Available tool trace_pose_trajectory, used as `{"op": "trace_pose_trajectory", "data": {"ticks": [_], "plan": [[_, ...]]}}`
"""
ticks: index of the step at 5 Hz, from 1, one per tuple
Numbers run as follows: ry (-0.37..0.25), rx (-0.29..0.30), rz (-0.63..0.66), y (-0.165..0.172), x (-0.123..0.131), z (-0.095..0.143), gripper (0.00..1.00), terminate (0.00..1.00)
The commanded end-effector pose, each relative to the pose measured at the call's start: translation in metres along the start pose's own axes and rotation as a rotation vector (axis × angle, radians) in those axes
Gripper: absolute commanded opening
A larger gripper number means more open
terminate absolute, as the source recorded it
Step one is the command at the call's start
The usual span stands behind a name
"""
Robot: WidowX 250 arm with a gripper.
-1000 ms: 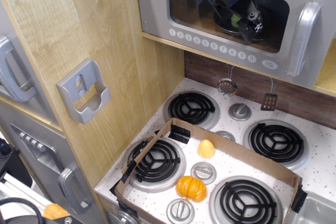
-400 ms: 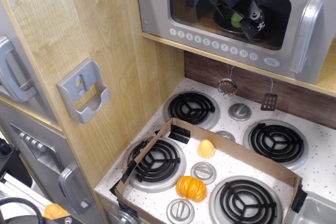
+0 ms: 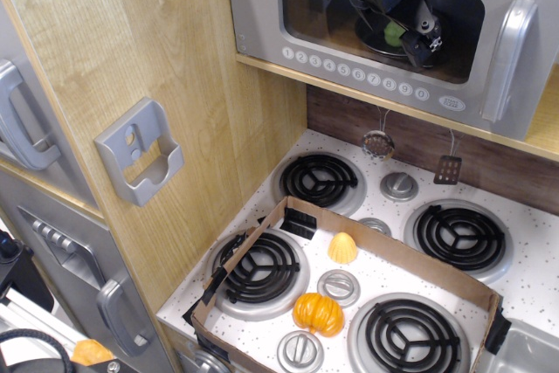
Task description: Close microwave
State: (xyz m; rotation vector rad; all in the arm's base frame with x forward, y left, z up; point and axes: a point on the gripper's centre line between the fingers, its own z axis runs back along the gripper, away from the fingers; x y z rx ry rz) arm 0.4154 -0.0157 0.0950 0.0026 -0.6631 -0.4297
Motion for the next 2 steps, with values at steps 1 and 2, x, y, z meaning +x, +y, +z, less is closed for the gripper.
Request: {"op": "trace_pose_trajectory", "data": {"ticks": [1,2], "plan": [[-0.047,0.022,-0.014,-0.0017,0.0294,0.0199,1.0,0.0],[-0.047,0.022,-0.014,-0.0017,0.0294,0.0199,1.0,1.0]]}}
